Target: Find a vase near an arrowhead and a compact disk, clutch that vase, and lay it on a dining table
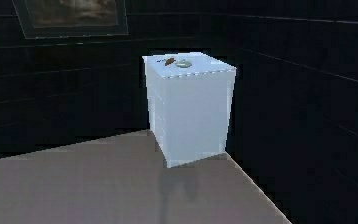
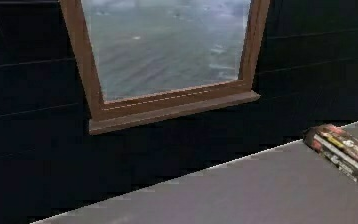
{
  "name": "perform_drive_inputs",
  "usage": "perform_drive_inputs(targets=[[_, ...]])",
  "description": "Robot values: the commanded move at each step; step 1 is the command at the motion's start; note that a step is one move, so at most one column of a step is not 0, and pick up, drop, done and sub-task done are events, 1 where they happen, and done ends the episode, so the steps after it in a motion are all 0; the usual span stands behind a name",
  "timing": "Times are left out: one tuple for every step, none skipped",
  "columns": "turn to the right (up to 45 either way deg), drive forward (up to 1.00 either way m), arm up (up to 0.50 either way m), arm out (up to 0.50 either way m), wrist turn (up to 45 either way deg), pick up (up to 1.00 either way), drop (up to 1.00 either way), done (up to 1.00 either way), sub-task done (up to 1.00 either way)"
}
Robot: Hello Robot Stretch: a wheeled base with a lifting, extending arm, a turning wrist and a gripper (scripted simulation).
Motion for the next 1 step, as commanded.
perform_drive_inputs(targets=[[-3.0,0.0,0.0,0.0,0.0,0.0,0.0,0.0,0.0]])
